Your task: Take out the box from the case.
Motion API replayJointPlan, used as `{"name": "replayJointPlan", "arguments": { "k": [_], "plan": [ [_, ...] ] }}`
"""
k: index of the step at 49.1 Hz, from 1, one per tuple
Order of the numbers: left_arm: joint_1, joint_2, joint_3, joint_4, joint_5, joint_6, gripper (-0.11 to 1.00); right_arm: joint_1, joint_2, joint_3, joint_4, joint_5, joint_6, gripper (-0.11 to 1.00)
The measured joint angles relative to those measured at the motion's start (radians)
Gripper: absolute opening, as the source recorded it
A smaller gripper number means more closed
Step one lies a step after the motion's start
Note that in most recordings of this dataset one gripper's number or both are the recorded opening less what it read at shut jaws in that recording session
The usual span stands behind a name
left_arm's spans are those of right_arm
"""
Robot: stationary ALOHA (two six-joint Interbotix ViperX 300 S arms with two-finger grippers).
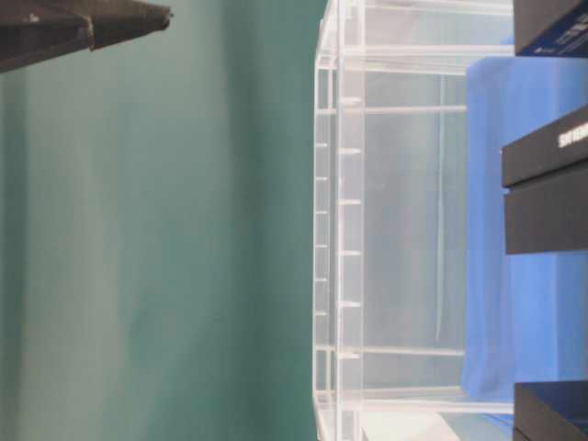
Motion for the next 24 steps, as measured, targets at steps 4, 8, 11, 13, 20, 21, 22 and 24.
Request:
{"name": "replayJointPlan", "arguments": {
  "k": [4,8,11,13,20,21,22,24],
  "plan": [
    [0.000,0.000,0.002,0.000,0.000,0.000,0.97,0.005,-0.012,0.014,0.011,0.012,0.002,0.94],
    [-0.002,-0.003,0.003,0.000,0.002,0.000,0.97,0.014,-0.041,0.044,0.031,0.023,0.012,0.94],
    [0.000,-0.009,0.008,0.000,0.000,0.000,0.97,0.023,-0.069,0.074,0.044,0.028,0.023,0.94],
    [-0.002,-0.012,0.009,0.000,0.002,0.000,0.97,0.029,-0.087,0.091,0.051,0.029,0.034,0.94],
    [-0.002,-0.018,0.011,0.000,0.005,-0.002,0.97,0.058,-0.155,0.152,0.055,0.031,0.074,0.94],
    [0.000,-0.018,0.012,0.000,0.008,0.000,0.97,0.063,-0.163,0.161,0.057,0.031,0.078,0.94],
    [0.000,-0.018,0.012,0.000,0.011,0.000,0.97,0.067,-0.172,0.167,0.055,0.032,0.083,0.94],
    [0.000,-0.020,0.012,0.000,0.015,-0.002,0.97,0.078,-0.187,0.183,0.057,0.035,0.094,0.94]
  ]
}}
